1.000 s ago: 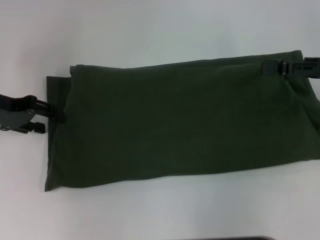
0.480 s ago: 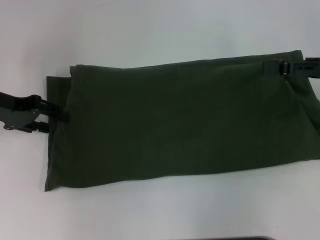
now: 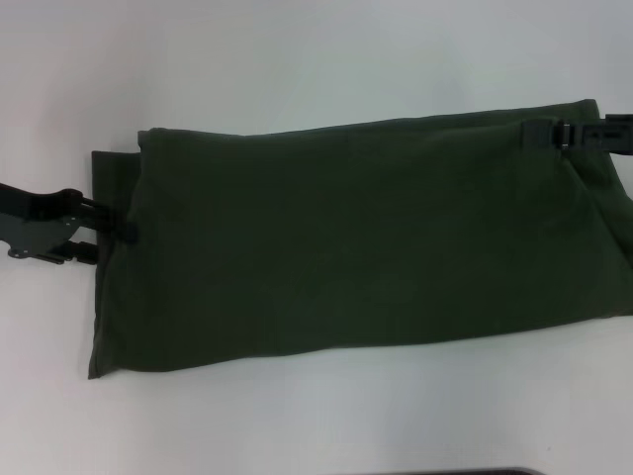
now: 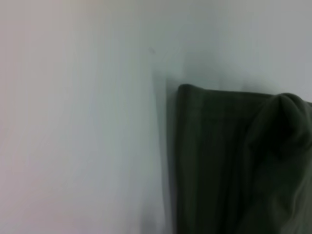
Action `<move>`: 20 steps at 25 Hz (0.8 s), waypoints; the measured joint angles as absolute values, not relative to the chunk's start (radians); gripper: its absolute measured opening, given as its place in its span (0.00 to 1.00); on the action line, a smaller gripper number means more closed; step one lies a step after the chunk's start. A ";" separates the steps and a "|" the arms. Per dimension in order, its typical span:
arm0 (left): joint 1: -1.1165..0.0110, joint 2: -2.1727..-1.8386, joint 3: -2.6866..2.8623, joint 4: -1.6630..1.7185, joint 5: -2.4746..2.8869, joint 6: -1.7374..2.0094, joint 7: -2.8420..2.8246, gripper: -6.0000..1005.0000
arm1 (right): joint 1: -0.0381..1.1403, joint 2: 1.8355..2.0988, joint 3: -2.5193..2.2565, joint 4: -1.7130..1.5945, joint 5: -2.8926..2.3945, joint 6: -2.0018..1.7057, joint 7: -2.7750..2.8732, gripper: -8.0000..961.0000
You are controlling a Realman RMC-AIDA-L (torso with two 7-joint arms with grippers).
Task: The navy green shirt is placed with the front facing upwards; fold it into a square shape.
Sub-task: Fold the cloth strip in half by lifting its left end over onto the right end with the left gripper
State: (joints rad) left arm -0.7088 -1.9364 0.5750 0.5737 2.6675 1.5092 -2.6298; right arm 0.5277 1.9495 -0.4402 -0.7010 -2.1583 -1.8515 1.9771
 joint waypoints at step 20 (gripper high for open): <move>-0.704 -1.933 0.578 0.573 2.670 1.499 -2.631 0.66 | 0.528 1.946 -0.440 -0.701 -2.157 -1.853 1.991 0.64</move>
State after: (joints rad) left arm -0.7044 -1.9326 0.5781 0.5729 2.6696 1.4989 -2.6305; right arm 0.5277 1.9465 -0.4402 -0.7010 -2.1567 -1.8531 1.9911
